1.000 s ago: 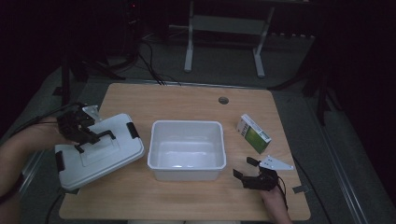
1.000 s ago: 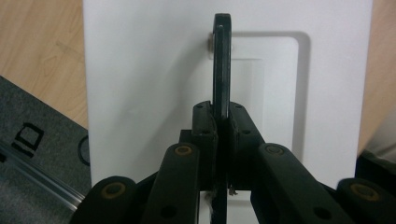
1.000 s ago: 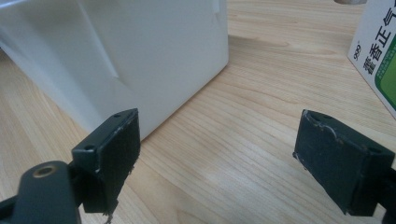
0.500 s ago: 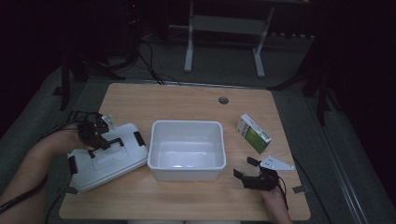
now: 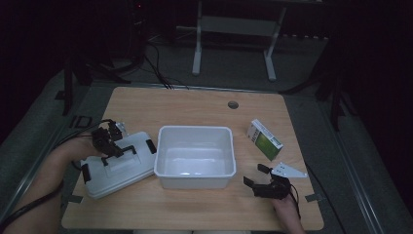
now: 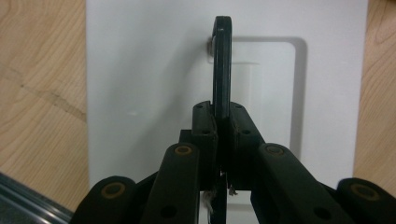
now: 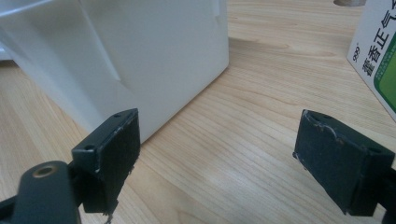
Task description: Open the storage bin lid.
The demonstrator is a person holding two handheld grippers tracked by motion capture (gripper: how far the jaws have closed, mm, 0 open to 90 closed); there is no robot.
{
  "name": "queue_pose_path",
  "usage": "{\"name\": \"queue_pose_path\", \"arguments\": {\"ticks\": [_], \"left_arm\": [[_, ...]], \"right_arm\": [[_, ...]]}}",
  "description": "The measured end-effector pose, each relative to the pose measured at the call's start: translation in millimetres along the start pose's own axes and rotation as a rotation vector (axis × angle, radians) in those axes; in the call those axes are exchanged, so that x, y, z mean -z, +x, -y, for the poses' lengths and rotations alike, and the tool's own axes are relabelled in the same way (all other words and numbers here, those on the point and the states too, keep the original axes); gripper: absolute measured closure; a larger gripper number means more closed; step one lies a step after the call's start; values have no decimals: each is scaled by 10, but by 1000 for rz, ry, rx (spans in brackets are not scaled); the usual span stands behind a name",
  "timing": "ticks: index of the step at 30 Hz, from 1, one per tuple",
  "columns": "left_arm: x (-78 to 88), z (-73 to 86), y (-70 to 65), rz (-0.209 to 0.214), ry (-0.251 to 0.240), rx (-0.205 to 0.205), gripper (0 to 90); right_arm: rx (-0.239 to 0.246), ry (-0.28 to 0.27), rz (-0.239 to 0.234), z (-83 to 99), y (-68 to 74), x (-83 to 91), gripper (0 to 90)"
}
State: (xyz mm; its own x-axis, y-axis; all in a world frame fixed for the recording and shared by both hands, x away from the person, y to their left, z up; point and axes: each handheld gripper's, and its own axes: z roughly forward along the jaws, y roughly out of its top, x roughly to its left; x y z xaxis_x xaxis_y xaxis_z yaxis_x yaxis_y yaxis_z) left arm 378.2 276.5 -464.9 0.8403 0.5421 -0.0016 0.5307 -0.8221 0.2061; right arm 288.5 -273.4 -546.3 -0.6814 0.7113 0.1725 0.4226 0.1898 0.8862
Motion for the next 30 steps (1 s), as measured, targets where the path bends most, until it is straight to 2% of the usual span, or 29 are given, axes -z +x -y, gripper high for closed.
{"name": "queue_pose_path", "arguments": {"ticks": [2, 4, 7, 15, 18, 20, 22, 23, 25, 27, 28, 30], "left_arm": [[-13, 8, 15, 3, -1, -5, 833], [-28, 10, 17, 11, 2, 9, 833], [-68, -3, 17, 15, 24, 1, 833], [-93, -14, 28, 21, 24, 4, 831], [-92, -27, 33, -7, 28, 14, 820], [-90, -29, 50, -13, 8, 31, 775], [-100, -32, 56, -28, 14, 39, 680], [-103, -37, 57, -31, 26, 41, 661], [-102, -41, 55, -40, 36, 49, 547], [-86, -40, 54, -59, 31, 65, 497], [-70, -39, 59, -63, 21, 74, 445], [-30, -31, 59, -58, -4, 77, 441]], "right_arm": [[-2, -1, 1, -1, -2, 5, 142], [-4, -3, -1, -1, -7, 6, 142], [-8, 1, -1, 1, -8, 3, 142], [-3, -1, 2, -3, -10, 5, 142], [0, -2, 5, -4, -12, 7, 142], [2, -1, 13, -1, -16, 9, 140], [2, 1, 19, 2, -23, 11, 140], [1, 0, 21, 3, -25, 12, 140], [5, -5, 20, 3, -24, 18, 140], [8, -5, 15, 6, -27, 23, 140], [10, -5, 18, 7, -27, 29, 141], [19, -17, 16, 6, -27, 44, 142]]}}
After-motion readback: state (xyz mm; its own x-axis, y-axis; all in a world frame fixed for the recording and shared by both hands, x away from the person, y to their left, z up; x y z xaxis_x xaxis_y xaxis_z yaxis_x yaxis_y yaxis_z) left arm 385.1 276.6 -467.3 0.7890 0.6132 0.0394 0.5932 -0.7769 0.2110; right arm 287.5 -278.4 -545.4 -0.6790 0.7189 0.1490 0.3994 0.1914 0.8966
